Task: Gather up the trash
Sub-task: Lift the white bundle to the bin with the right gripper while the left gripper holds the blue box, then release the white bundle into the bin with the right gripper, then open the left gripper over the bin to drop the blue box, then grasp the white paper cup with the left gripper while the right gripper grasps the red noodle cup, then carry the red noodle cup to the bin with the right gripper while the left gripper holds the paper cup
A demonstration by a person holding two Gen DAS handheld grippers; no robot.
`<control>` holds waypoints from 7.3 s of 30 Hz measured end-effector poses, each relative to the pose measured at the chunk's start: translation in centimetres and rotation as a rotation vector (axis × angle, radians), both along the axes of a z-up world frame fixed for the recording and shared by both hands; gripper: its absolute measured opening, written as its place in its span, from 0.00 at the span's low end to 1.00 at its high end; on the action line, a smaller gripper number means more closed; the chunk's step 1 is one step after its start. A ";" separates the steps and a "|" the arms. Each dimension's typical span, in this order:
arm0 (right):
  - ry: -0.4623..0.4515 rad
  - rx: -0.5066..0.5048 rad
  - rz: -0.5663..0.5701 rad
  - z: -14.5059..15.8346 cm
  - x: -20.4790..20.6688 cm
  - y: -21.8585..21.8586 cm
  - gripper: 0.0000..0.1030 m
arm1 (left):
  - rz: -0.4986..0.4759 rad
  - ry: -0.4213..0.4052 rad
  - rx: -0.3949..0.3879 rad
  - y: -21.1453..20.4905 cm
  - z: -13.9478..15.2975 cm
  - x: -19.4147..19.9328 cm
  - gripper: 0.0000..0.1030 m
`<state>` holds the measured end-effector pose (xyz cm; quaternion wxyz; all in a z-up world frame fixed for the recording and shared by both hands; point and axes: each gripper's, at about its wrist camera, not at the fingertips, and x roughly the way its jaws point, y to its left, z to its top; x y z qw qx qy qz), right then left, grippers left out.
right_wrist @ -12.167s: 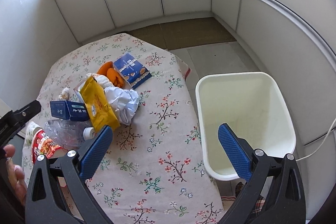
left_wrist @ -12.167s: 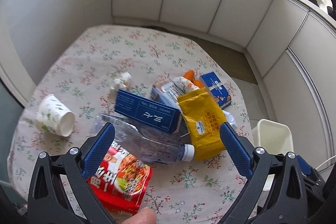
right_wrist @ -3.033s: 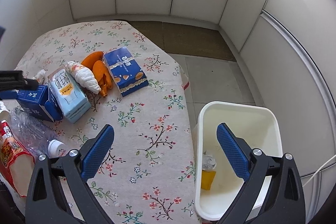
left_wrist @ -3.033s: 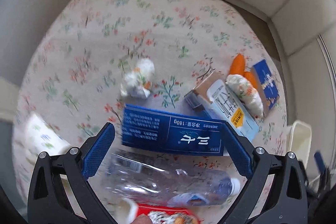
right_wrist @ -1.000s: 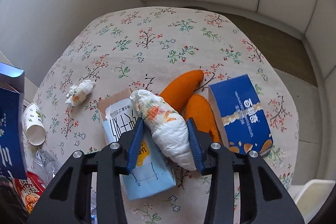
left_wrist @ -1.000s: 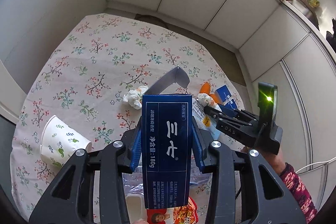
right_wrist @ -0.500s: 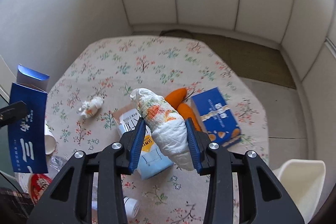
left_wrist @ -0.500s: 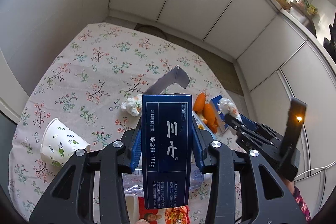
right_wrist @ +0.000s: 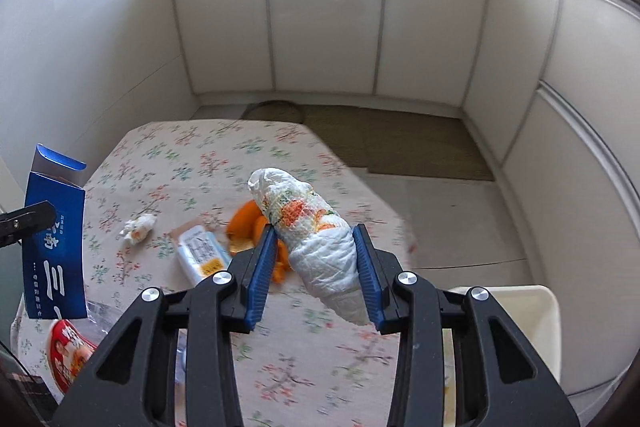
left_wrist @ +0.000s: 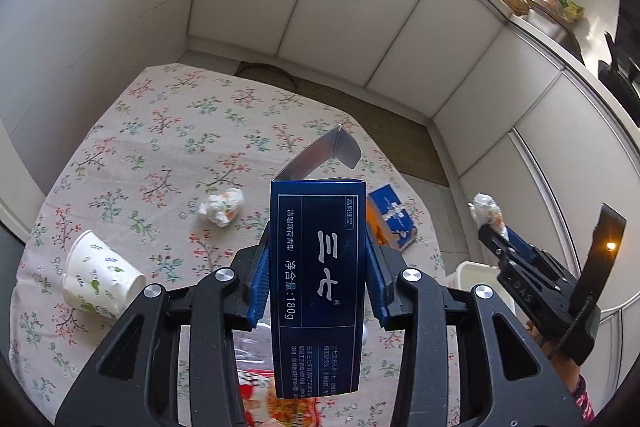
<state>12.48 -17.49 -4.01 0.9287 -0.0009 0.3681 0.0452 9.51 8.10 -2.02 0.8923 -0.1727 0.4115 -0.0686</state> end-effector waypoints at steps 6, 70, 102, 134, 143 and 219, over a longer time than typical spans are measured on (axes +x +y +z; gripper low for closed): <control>-0.023 -0.001 -0.077 0.7 -2.2 -3.9 0.38 | -0.043 -0.027 0.019 -2.8 0.4 -0.3 0.37; 0.115 -0.011 -0.732 -4.3 -13.7 -29.4 0.89 | -0.534 -0.023 0.195 -35.3 -4.3 -0.5 0.57; 0.032 -0.021 -0.341 -1.9 -6.6 -11.5 0.92 | -0.101 -0.077 0.530 -17.0 -2.0 -0.7 0.90; 0.066 -0.119 -0.033 -4.3 -4.7 1.1 0.92 | 0.784 0.374 -0.173 15.7 -11.1 -3.6 0.91; 0.010 0.028 0.279 -4.0 -5.9 4.4 0.93 | 0.775 0.427 -0.199 16.1 -13.8 -1.0 0.54; 0.177 0.331 0.464 -5.9 -8.8 13.1 0.81 | 0.344 0.046 -0.106 12.0 -0.8 -5.0 0.53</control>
